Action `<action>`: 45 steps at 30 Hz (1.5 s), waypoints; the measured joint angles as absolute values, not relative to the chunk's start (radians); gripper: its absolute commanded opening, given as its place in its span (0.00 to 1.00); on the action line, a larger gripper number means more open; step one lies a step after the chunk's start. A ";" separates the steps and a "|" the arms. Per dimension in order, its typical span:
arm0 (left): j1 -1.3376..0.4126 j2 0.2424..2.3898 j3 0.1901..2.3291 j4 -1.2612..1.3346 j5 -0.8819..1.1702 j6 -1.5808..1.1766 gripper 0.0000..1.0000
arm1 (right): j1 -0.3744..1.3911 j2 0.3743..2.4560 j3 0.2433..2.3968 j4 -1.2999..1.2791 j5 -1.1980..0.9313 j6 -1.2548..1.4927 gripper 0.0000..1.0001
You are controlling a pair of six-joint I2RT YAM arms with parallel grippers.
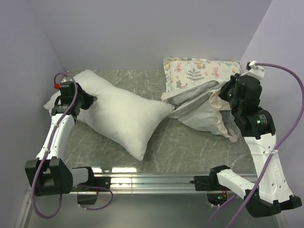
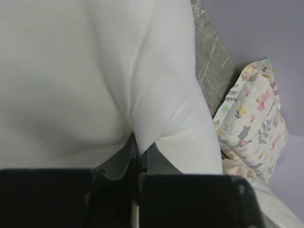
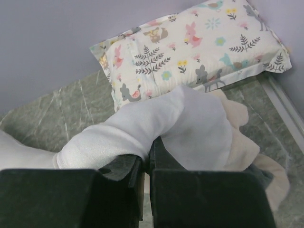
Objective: Remove the pillowcase from the pillow
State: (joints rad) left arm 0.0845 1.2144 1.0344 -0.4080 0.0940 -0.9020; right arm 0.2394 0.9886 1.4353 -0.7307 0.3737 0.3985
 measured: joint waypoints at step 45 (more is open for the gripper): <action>-0.118 1.224 0.972 -0.279 0.037 -0.904 0.01 | 0.137 0.847 0.930 -0.545 0.221 0.493 0.00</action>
